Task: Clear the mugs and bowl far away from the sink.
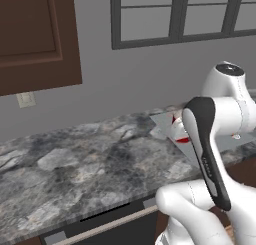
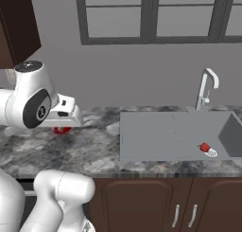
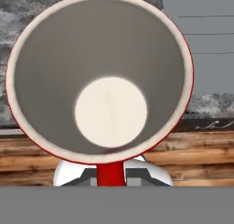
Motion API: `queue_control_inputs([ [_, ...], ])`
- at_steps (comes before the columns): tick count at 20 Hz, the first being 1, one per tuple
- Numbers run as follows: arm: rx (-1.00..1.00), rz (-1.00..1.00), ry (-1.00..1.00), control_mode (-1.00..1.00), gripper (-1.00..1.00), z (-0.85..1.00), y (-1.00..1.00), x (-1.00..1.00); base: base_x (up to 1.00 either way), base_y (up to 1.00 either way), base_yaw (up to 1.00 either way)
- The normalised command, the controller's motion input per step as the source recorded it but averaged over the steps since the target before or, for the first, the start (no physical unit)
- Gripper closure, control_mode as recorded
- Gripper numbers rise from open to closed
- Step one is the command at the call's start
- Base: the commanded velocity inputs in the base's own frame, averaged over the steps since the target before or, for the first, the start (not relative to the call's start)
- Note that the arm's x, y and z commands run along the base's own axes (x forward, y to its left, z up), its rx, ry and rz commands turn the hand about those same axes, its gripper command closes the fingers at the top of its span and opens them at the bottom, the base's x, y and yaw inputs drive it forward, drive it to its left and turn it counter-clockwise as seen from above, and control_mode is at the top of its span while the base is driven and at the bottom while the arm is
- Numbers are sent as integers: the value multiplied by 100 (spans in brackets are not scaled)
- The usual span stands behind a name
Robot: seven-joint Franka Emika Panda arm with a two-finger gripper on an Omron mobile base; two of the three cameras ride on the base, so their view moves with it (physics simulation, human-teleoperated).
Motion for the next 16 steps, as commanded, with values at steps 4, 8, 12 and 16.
queue_control_inputs([
  [4,0,0,0,100,100,0,0,0,-5,-13,-63],
  [8,0,0,0,100,100,0,0,0,0,0,-100],
  [12,0,0,0,100,100,0,0,0,0,0,-100],
  [16,0,0,0,100,100,0,0,0,0,0,-100],
])
